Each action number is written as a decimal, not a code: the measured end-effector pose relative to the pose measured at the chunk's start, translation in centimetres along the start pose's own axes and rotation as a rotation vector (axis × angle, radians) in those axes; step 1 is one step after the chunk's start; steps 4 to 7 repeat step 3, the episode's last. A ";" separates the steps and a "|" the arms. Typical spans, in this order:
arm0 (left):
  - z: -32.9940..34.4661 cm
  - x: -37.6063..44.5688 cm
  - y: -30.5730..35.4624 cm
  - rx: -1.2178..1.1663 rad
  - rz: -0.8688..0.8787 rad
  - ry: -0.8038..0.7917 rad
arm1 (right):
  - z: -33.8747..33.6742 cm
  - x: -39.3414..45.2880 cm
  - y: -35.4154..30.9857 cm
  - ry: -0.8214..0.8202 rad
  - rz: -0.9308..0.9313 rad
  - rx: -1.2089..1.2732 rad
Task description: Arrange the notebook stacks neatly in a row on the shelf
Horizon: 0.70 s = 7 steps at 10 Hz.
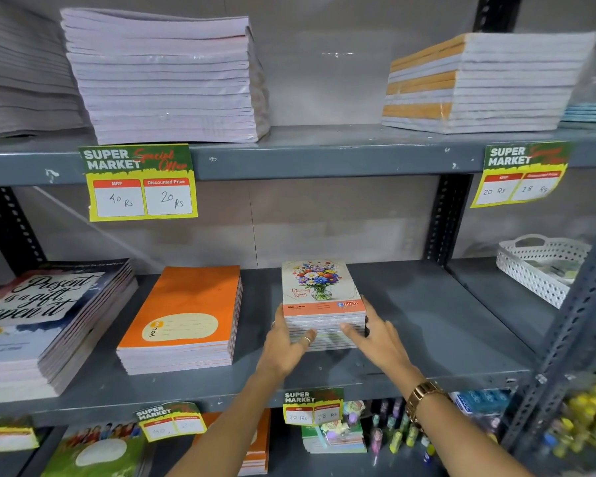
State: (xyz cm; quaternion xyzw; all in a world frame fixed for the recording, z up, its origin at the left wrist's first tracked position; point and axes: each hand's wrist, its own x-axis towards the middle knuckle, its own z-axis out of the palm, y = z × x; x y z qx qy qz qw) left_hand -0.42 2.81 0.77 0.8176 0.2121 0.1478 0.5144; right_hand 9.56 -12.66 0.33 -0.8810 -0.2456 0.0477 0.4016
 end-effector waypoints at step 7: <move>-0.6 -0.1 0.3 0.088 -0.025 0.104 | 0.6 0.4 0.2 0.208 -0.052 -0.403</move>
